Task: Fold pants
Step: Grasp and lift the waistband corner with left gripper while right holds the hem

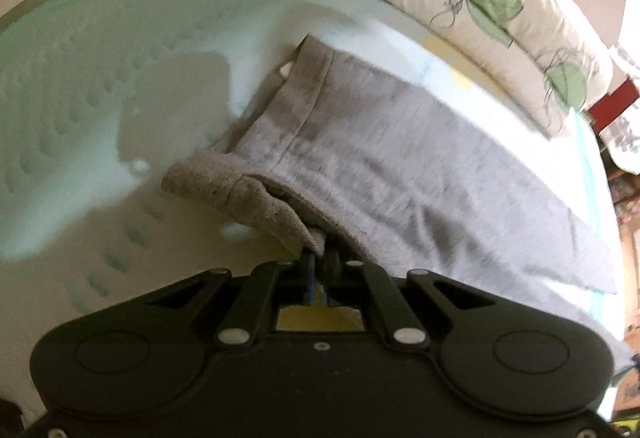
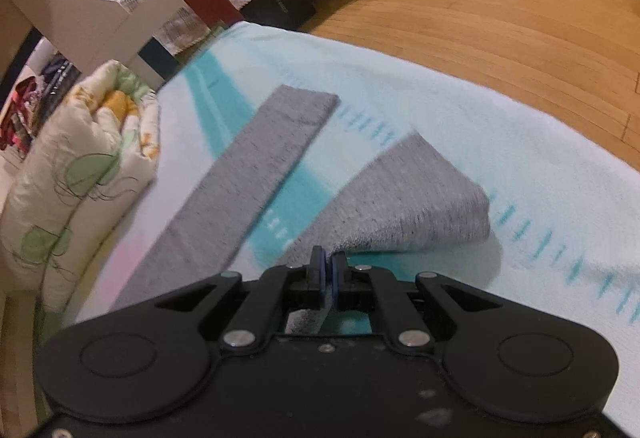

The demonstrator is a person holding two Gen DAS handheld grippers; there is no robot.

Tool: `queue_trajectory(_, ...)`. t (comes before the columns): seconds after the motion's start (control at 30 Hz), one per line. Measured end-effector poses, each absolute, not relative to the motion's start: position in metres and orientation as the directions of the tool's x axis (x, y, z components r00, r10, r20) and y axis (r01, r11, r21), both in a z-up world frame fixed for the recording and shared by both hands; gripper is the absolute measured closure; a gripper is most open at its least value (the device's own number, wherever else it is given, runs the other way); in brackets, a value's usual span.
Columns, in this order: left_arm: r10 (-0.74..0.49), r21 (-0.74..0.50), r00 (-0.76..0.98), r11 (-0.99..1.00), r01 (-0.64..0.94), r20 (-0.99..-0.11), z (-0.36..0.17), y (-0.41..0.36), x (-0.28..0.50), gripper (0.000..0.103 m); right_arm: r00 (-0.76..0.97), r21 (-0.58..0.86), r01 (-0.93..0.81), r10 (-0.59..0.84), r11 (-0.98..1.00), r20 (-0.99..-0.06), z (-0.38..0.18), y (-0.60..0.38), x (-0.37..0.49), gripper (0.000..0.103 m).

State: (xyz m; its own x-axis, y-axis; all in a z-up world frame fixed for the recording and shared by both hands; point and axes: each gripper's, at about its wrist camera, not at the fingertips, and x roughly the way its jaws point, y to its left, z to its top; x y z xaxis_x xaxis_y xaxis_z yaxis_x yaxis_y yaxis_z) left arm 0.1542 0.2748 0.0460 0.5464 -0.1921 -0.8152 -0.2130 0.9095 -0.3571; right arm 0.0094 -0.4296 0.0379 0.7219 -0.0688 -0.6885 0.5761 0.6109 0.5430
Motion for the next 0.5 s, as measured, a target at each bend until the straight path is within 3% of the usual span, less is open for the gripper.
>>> queue_trajectory(0.27,-0.19,-0.387,0.581,0.892,-0.235,-0.791,0.087,0.279,0.179,0.098,0.768,0.56,0.515,-0.06,0.649,-0.637,0.075,-0.43,0.037,0.098)
queue_trajectory(0.5,-0.178,-0.396,0.576,0.876,-0.276,-0.798,0.085,0.272,0.207,0.098,0.781,0.551,0.495,-0.066,0.671,-0.621,0.095,-0.43,0.084,0.098)
